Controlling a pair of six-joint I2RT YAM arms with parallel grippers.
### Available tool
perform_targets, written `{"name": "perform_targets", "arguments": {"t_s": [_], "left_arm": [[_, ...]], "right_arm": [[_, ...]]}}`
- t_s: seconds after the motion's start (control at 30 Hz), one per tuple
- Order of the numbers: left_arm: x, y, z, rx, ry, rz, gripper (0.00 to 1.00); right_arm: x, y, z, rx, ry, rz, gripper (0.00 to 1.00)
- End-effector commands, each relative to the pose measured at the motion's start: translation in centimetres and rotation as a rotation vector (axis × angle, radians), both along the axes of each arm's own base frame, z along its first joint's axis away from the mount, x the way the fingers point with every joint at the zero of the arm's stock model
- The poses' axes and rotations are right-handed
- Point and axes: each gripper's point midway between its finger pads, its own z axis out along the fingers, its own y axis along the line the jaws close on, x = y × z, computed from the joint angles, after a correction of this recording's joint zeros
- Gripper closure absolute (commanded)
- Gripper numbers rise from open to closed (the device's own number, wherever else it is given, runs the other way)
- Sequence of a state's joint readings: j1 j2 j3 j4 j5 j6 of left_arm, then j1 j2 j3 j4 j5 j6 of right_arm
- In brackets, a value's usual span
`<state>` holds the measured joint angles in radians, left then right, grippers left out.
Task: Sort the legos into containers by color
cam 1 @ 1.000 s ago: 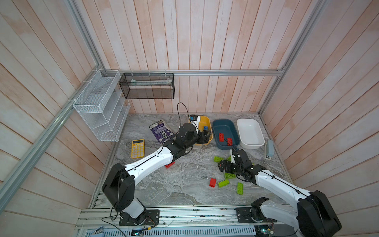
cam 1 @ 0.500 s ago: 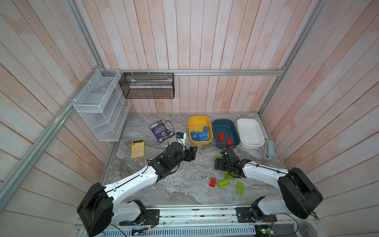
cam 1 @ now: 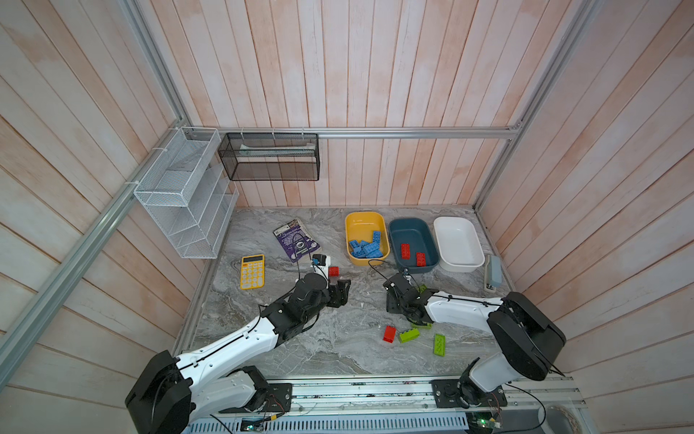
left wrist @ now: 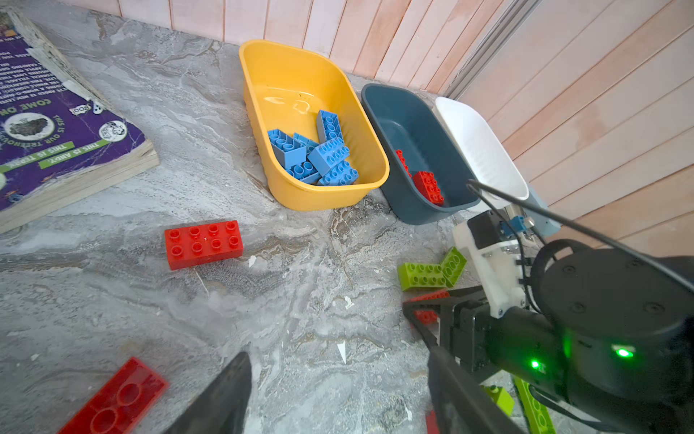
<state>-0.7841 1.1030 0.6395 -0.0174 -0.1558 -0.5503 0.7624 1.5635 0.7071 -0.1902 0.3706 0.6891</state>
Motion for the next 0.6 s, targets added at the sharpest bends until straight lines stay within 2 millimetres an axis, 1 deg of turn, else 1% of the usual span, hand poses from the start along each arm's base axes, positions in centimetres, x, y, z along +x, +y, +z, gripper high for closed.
{"name": "perform_targets", "arguments": {"t_s": [0.0,0.1,0.13,0.27,0.37,0.47,0.57], "left_arm": [[-0.7,1.3,-0.5,0.013,0.009,0.030,0.25],[-1.4,2.3,-0.6,0.014,0.011,0.041,0.24],[-1.7,2.7,-0.8,0.020,0.014,0.046,0.25],[-2.3,4.7,-1.7,0.061,0.034,0.107,0.24],[-2.5,6.0,-2.7,0.093,0.072,0.145,0.22],[-2.6,7.2,-4.1,0.121,0.127,0.181,0.21],[-2.5,8.2,-5.5,0.139,0.171,0.211,0.20]], "right_arm": [[-1.4,-0.6,-0.8,-0.074,0.054,0.002,0.45],[-1.0,0.3,0.5,-0.050,0.036,0.013,0.48],[-0.7,0.7,1.3,-0.038,0.026,0.018,0.49],[1.0,2.2,5.4,-0.015,-0.036,0.063,0.48],[2.9,3.1,8.7,-0.013,-0.082,0.089,0.48],[5.1,3.1,11.5,0.005,-0.125,0.092,0.48],[7.8,2.0,12.8,0.027,-0.137,0.070,0.48]]}}
